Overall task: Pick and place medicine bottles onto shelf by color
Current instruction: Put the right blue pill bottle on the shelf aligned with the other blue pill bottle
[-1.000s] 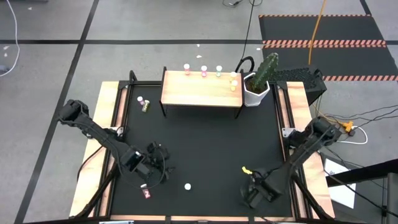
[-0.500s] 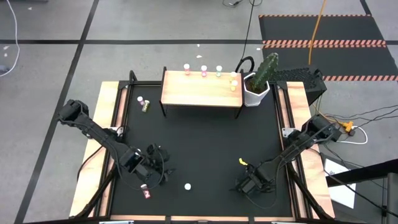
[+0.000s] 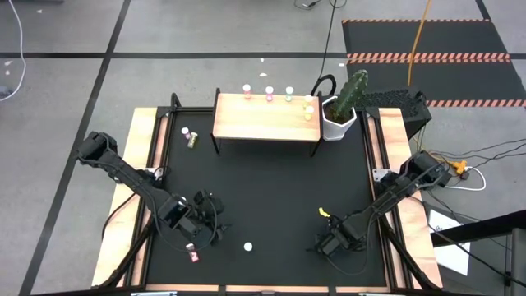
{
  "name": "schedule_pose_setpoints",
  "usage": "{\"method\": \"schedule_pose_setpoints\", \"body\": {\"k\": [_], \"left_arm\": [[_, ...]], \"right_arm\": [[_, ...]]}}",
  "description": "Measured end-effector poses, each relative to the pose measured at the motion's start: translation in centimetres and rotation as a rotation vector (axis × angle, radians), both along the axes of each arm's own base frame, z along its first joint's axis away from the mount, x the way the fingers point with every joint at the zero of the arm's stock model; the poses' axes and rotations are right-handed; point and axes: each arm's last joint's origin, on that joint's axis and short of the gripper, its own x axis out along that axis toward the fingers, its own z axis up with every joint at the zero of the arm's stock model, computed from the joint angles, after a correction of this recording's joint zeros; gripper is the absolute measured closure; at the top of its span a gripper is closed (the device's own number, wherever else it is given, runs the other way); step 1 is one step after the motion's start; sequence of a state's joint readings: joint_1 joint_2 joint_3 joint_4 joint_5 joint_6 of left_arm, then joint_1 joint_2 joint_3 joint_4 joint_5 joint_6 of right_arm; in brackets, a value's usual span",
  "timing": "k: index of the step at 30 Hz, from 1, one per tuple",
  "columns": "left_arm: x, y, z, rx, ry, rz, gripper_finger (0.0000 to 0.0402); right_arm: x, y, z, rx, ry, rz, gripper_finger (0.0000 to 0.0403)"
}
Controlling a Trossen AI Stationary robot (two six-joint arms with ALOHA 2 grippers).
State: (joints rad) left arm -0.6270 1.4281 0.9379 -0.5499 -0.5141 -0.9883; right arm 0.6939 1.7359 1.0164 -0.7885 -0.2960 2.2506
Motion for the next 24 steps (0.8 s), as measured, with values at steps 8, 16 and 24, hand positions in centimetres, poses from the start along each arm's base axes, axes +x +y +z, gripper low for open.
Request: {"method": "schedule_pose_setpoints", "body": {"k": [8,16,24], "left_arm": [[0.0,0.0,0.0,-0.002,0.007,-0.014,0.0057],[0.0,-0.1,0.0,-0.028,0.018,-0.019,0.0057],[0.0,-0.1,0.0,-0.034,0.022,-0.023,0.0057]], "right_arm": [[-1.4,0.5,0.7,-0.002,0.018,0.075,0.0088],[-2.5,0.8,3.1,0.0,-0.099,0.077,0.0088],[-3.6,-0.1,5.1,0.037,-0.045,0.042,0.0088]]}}
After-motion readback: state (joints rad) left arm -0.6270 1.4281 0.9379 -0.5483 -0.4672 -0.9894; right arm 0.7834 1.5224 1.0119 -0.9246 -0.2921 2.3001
